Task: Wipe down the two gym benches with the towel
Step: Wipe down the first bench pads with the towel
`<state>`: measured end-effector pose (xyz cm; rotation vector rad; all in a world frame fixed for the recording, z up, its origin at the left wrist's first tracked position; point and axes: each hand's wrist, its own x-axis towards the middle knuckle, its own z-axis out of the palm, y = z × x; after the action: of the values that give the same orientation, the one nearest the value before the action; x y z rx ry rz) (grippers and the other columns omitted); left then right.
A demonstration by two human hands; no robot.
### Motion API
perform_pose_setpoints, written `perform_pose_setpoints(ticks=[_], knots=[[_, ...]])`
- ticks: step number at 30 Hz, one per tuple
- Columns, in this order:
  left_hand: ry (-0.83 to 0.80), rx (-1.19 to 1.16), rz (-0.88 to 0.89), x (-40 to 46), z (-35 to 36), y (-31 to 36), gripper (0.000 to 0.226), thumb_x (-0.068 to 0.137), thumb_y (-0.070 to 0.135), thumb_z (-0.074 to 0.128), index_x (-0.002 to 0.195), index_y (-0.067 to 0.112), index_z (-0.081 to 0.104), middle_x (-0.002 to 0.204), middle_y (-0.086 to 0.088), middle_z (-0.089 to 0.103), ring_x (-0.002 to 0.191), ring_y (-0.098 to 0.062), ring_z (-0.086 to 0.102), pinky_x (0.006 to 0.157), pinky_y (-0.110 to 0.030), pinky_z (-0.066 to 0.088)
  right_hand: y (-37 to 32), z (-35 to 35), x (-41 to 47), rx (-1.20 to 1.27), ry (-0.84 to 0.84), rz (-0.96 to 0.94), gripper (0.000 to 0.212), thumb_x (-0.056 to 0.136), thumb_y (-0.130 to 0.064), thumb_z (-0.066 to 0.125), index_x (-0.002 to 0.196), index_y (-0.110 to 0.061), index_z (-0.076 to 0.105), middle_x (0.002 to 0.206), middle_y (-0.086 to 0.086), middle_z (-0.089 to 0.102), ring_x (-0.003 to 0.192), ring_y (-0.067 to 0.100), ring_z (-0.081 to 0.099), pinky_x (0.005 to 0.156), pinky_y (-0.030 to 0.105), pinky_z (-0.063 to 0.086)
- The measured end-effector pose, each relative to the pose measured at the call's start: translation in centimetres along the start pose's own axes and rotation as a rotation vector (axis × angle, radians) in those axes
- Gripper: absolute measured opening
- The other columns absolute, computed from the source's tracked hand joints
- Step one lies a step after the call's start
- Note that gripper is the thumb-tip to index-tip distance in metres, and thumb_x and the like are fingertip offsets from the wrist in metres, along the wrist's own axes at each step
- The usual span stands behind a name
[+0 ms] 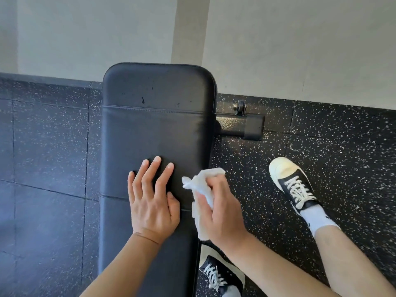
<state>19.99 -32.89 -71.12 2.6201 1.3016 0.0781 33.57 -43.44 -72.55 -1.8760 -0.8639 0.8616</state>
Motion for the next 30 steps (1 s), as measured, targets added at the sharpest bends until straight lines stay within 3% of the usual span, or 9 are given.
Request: perform_pose_setpoints(ticks=[5,10,12,15,19,23,27,30], knots=[[-0.012,0.023,0.017,0.0,0.1,-0.2,0.061,0.090,0.022,0.045,0.151,0.020,0.047,0.162,-0.011,0.039,0.153,-0.039,0.034,0.127,-0.062,0.019,-1.3,-3.3,7.5,-0.211,-0.040,-0.179,0.024,0.093,-0.030,0.052,0.110,-0.013,0.052,0.112,0.006,0.056,0.077,0.029,0.062,0.051,0.038,0.049],[0.000,0.019,0.027,-0.2,0.2,-0.4,0.067,0.087,0.020,0.047,0.153,0.023,0.045,0.163,-0.009,0.039,0.154,-0.038,0.034,0.125,-0.065,0.022,-4.2,-3.2,15.4,-0.564,-0.051,-0.548,0.012,0.087,-0.014,0.067,0.097,-0.010,0.069,0.097,0.006,0.063,0.082,0.025,0.063,0.053,0.033,0.047],[-0.005,0.032,0.024,-0.1,0.1,-0.4,0.066,0.088,0.021,0.047,0.154,0.024,0.045,0.163,-0.009,0.040,0.154,-0.037,0.034,0.126,-0.064,0.021,-5.4,-2.3,15.7,-0.592,-0.045,-0.703,0.013,0.078,-0.009,0.076,0.086,-0.012,0.067,0.084,0.004,0.060,0.073,0.022,0.060,0.056,0.028,0.038],[-0.007,0.046,0.027,-0.1,-0.1,-0.3,0.063,0.087,0.022,0.048,0.149,0.019,0.050,0.161,-0.012,0.042,0.154,-0.039,0.034,0.125,-0.065,0.022,-6.8,-0.6,15.4,-0.633,-0.111,-0.838,0.021,0.077,-0.012,0.078,0.087,-0.018,0.061,0.079,0.000,0.060,0.068,0.017,0.059,0.063,0.029,0.035],[-0.048,0.059,0.018,0.3,-0.6,-0.1,0.066,0.081,0.021,0.051,0.147,0.019,0.050,0.158,-0.014,0.044,0.151,-0.040,0.037,0.125,-0.065,0.024,-9.3,1.9,17.5,-0.721,-0.246,-0.829,0.014,0.077,-0.024,0.079,0.084,-0.020,0.067,0.081,-0.004,0.062,0.063,0.014,0.062,0.046,0.026,0.040],[-0.096,0.049,-0.017,0.9,-2.0,0.6,0.067,0.079,0.021,0.055,0.145,0.020,0.056,0.155,-0.012,0.051,0.145,-0.040,0.046,0.120,-0.066,0.031,-10.9,2.4,19.1,-0.730,-0.354,-0.813,0.014,0.077,-0.021,0.079,0.085,-0.017,0.067,0.082,-0.002,0.061,0.063,0.017,0.063,0.039,0.029,0.043],[-0.107,-0.060,-0.106,3.0,-3.8,1.2,0.056,0.076,0.021,0.061,0.132,0.019,0.059,0.143,-0.004,0.054,0.127,-0.037,0.056,0.114,-0.053,0.037,-9.0,-2.9,19.1,-0.712,-0.396,-0.842,0.016,0.076,-0.015,0.079,0.084,-0.014,0.065,0.081,0.000,0.058,0.065,0.020,0.059,0.040,0.032,0.044],[-0.040,-0.079,-0.266,6.0,-5.0,-0.9,0.056,0.085,0.025,0.056,0.140,0.017,0.052,0.148,-0.006,0.046,0.132,-0.036,0.049,0.116,-0.055,0.035,-6.8,-8.1,19.6,-0.758,-0.414,-0.756,0.011,0.086,-0.019,0.074,0.093,-0.015,0.067,0.087,-0.004,0.058,0.067,0.018,0.061,0.042,0.030,0.047]])
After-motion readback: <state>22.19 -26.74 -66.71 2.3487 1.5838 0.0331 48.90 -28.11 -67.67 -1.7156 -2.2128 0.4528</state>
